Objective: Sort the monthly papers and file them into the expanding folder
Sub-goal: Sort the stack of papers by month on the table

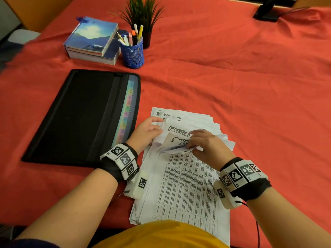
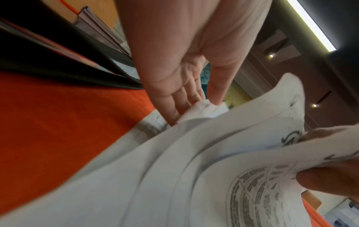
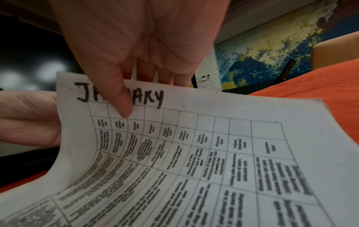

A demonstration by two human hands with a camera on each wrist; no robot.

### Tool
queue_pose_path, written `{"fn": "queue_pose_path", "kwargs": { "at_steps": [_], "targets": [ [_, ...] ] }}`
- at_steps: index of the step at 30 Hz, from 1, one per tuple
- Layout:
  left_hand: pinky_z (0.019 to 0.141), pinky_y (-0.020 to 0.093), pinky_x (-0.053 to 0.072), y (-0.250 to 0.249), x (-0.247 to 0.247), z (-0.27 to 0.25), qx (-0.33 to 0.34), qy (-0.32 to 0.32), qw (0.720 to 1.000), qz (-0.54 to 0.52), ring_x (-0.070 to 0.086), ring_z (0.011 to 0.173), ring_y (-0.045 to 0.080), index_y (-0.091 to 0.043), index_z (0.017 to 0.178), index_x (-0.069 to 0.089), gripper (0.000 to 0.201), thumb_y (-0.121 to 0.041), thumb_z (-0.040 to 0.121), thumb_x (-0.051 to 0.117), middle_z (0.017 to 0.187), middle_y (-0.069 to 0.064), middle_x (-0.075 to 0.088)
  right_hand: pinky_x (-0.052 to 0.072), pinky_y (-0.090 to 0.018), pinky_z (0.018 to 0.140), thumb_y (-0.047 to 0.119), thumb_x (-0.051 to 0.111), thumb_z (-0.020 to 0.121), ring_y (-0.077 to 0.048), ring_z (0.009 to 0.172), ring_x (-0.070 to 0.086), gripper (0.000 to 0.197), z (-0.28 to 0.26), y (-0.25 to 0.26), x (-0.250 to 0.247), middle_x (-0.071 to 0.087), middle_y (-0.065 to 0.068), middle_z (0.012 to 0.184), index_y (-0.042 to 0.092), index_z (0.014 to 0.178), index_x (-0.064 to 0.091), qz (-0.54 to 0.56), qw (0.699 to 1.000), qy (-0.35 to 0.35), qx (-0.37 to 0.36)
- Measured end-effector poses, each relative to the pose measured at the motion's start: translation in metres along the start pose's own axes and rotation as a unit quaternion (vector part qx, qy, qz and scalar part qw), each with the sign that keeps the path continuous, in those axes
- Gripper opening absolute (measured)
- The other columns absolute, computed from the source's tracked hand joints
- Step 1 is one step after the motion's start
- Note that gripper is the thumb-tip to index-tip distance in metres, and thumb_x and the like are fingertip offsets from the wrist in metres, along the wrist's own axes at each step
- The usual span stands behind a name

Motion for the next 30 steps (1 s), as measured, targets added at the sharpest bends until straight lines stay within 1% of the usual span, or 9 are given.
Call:
{"fn": "queue_pose_path", "kwargs": {
  "at_steps": [5,9,14,17,19,22,24,27,30],
  "targets": [
    [0.073,0.023,0.054,0.0,0.001,-0.001,0.024,0.03,0.999,0.016,0.064,0.083,0.01,-0.011,0.102,0.065,0.026,0.005,0.082,0.061,0.094,0.006,0.069,0.053,-0.033,0.076,-0.007,0.065,0.069,-0.018,0.089,0.066,0.022,-0.003,-0.002,0.001,0.054,-0.01,0.125,0.011,0.08,0.07,0.032,0.999,0.003,0.031],
    [0.065,0.016,0.05,0.005,0.004,-0.002,-0.029,0.041,0.998,-0.045,0.061,0.075,0.008,-0.012,0.095,0.07,0.013,-0.008,0.087,0.06,0.088,0.004,0.068,0.053,-0.036,0.082,-0.01,0.065,0.066,-0.025,0.093,0.066,0.027,-0.005,0.0,0.003,0.064,-0.01,0.113,0.01,0.083,0.073,0.015,1.0,0.017,0.01],
    [0.061,0.014,0.05,0.005,0.008,-0.001,-0.008,0.037,0.999,-0.004,0.061,0.084,0.011,-0.014,0.098,0.062,0.024,0.005,0.086,0.057,0.1,0.002,0.065,0.048,-0.025,0.082,-0.009,0.065,0.065,-0.015,0.096,0.063,0.028,-0.003,-0.002,0.003,0.05,-0.005,0.135,0.013,0.081,0.073,0.021,0.999,0.034,0.019],
    [0.052,0.012,0.048,0.001,0.011,-0.002,-0.015,0.042,0.999,-0.022,0.061,0.073,0.004,-0.012,0.115,0.053,0.04,0.009,0.082,0.06,0.097,0.0,0.063,0.048,-0.028,0.085,-0.009,0.065,0.066,-0.021,0.101,0.061,0.026,-0.001,0.0,0.001,0.057,-0.007,0.128,0.011,0.081,0.073,0.02,0.999,0.045,0.017],
    [0.05,0.013,0.047,0.0,0.011,-0.002,-0.015,0.045,0.998,-0.033,0.063,0.064,-0.001,-0.013,0.119,0.049,0.047,0.011,0.08,0.06,0.093,-0.001,0.065,0.053,-0.037,0.076,-0.006,0.064,0.064,-0.03,0.087,0.064,0.024,-0.001,0.002,0.0,0.068,-0.009,0.105,0.01,0.079,0.073,0.002,0.999,0.04,-0.007],
    [0.057,0.018,0.049,0.002,0.01,0.0,-0.025,0.044,0.998,-0.027,0.065,0.074,0.009,-0.013,0.123,0.049,0.05,0.008,0.08,0.063,0.099,0.004,0.068,0.053,-0.035,0.069,-0.001,0.06,0.062,-0.031,0.078,0.061,0.024,-0.001,0.002,0.002,0.069,-0.006,0.091,0.012,0.078,0.072,-0.014,0.999,0.045,-0.023],
    [0.063,0.018,0.05,0.005,0.009,0.002,-0.024,0.048,0.999,-0.004,0.064,0.085,0.014,-0.008,0.119,0.056,0.04,0.003,0.082,0.063,0.103,0.01,0.067,0.048,-0.032,0.077,-0.003,0.064,0.062,-0.033,0.087,0.059,0.024,-0.001,0.001,0.002,0.068,-0.008,0.099,0.013,0.077,0.073,-0.023,0.999,0.04,-0.015],
    [0.069,0.013,0.05,0.004,0.01,-0.001,-0.01,0.086,0.995,0.051,0.063,0.08,0.008,-0.002,0.104,0.068,0.018,-0.007,0.089,0.058,0.091,0.003,0.07,0.037,-0.032,0.091,-0.006,0.07,0.062,-0.035,0.113,0.05,0.024,0.001,-0.002,0.002,0.055,-0.014,0.126,0.014,0.076,0.072,-0.04,0.999,0.019,-0.013],
    [0.075,0.019,0.048,0.002,0.01,-0.002,-0.035,0.087,0.994,0.05,0.061,0.079,0.011,-0.001,0.101,0.069,0.021,-0.015,0.091,0.057,0.092,0.01,0.069,0.043,-0.037,0.092,-0.004,0.068,0.063,-0.033,0.112,0.054,0.021,0.003,-0.001,0.002,0.062,-0.014,0.116,0.012,0.076,0.073,-0.024,0.999,0.031,-0.021]
  ]
}}
Point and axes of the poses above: each hand's wrist, its own z-axis towards the middle knuckle, its own x-axis out of the palm, y = z × x, the point moved 2 cm from there along z, towards the middle knuckle
